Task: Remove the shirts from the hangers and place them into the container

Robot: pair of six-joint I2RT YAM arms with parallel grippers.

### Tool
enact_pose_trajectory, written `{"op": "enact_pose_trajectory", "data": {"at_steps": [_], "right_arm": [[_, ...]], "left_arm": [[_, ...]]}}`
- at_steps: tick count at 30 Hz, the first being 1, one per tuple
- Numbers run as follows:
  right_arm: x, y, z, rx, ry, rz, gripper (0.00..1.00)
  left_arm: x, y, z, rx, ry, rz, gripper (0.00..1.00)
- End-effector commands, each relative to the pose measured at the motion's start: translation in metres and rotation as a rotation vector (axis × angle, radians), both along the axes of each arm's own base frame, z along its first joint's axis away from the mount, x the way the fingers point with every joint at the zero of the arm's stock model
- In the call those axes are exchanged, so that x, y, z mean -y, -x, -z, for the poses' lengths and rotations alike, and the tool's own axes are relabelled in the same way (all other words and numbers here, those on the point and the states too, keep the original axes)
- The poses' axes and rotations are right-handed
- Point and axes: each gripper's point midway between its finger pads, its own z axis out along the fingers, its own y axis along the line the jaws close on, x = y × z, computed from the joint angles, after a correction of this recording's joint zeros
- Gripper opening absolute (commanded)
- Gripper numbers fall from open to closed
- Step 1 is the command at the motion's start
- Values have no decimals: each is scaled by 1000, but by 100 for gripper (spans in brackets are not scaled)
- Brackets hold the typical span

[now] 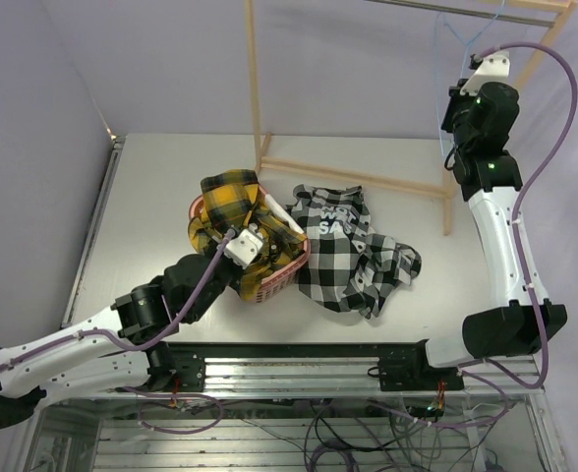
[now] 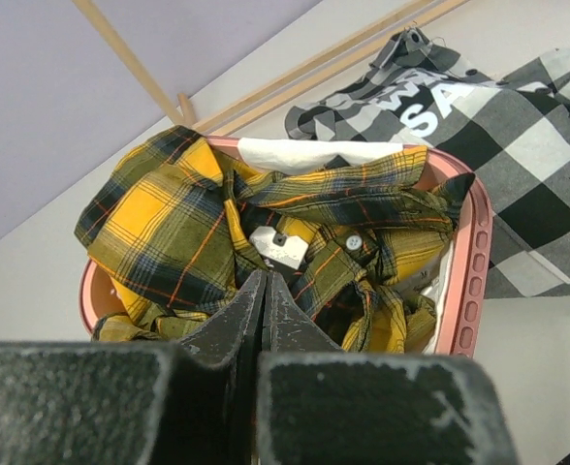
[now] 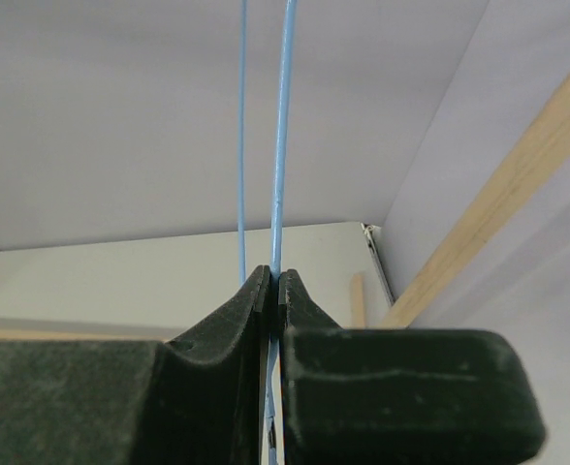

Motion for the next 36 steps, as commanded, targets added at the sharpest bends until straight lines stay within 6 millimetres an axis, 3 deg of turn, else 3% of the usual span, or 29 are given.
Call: {"op": "enact_pose_trajectory", "data": {"at_steps": [1, 10, 14, 17, 20, 23, 27, 28, 33, 36], "right_arm": [[3, 13, 24, -43, -6, 7, 0], [-1, 19, 14, -29, -5, -16, 0], [-2, 23, 11, -19, -15, -25, 35], [-2, 31, 8, -2, -27, -23, 52], [-3, 39, 4, -5, -33, -25, 54], [-2, 49, 1, -20, -41, -20, 55], [-2, 72, -3, -31, -60, -17, 58], [-1, 80, -6, -27, -66, -16, 66], [-3, 132, -20, -7, -109, -26, 69], [-13, 166, -18, -24, -165, -76, 69]], "left_arm": [[7, 1, 5, -6, -2, 26, 7], [6, -2, 9, -9, -24, 6, 7], [4, -2, 10, -12, -27, -1, 7], [4, -2, 9, -9, -22, -2, 7], [4, -2, 8, -9, -19, 1, 11], [4, -1, 5, -10, -7, 1, 23], [-1, 0, -1, -6, 22, -13, 35], [-3, 0, -2, -4, 33, -20, 36], [-12, 1, -10, 10, 76, -48, 45], [-14, 1, -11, 12, 96, -59, 54]]}}
